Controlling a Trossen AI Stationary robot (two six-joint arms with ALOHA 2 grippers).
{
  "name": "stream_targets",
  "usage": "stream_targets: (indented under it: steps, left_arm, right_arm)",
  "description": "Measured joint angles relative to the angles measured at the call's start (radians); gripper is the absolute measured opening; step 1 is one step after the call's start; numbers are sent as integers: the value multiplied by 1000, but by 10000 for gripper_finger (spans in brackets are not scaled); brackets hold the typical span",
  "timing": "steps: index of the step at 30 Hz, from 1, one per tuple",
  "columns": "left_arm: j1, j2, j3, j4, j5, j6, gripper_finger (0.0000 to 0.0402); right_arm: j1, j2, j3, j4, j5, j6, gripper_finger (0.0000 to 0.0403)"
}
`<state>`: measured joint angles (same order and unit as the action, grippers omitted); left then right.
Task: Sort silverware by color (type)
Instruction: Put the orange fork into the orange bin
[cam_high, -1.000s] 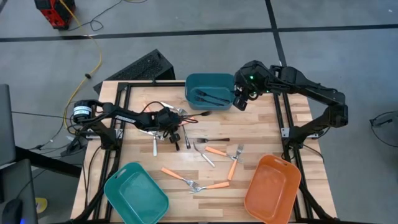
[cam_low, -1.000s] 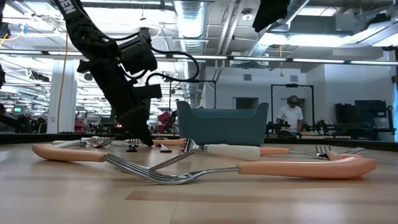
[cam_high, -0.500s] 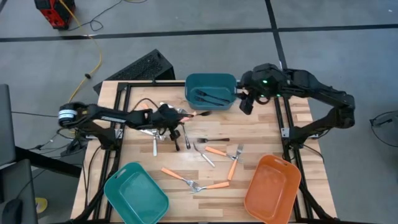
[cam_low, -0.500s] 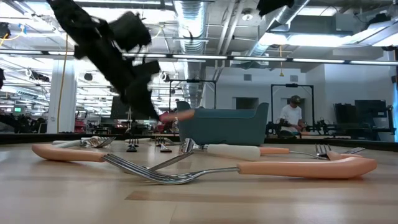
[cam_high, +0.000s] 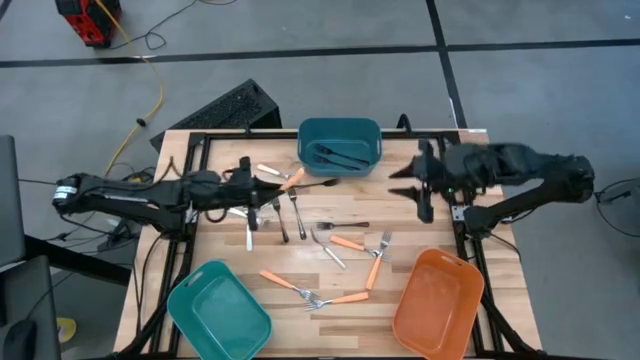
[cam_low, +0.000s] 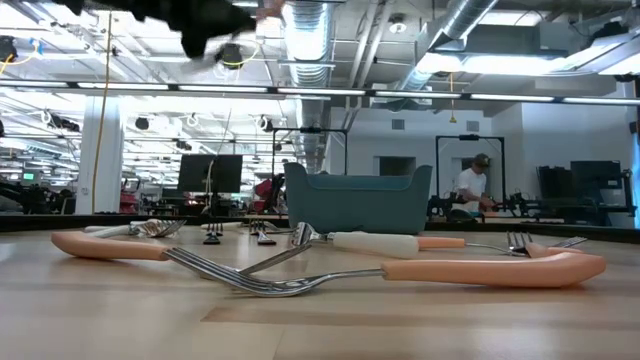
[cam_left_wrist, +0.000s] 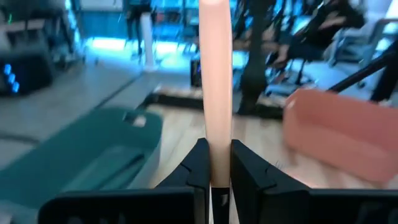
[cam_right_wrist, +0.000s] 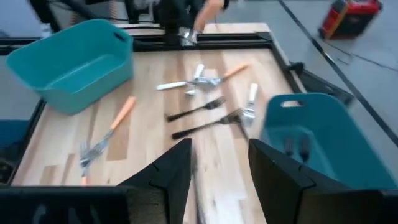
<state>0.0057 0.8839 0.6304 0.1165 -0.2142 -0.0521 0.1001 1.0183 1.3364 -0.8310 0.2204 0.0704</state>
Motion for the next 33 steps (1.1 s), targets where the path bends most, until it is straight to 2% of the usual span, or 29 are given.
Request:
stream_targets:
  steps: [3,6,9,12,17,23,27,33]
  left_arm:
    - [-44,-36,-28,76,-2,29,18]
    - [-77,-46,-78,176,-2,51,18]
    - [-99,-46,-125,289,-2,56,18]
    - [-120,-44,-145,360,5,55,18]
    - [-152,10,-159,468,21,64,18]
    - [-157,110,-160,533,18,72,18]
    - [-157,175,-160,587,26,97,18]
    - [-157,260,-160,678,34,116,18]
  right_arm:
    - [54,-91,-226,285,62,8,182]
    - [83,-123,-444,629,73,-26,182]
    - [99,-90,-604,941,71,-105,182]
    - [101,-26,-676,1157,72,-168,182]
    - [80,135,-683,1389,69,-193,200]
    - [69,334,-663,1658,64,-238,268]
    - [54,417,-587,1687,4,-236,300]
    - [40,516,-457,1645,-63,-241,309]
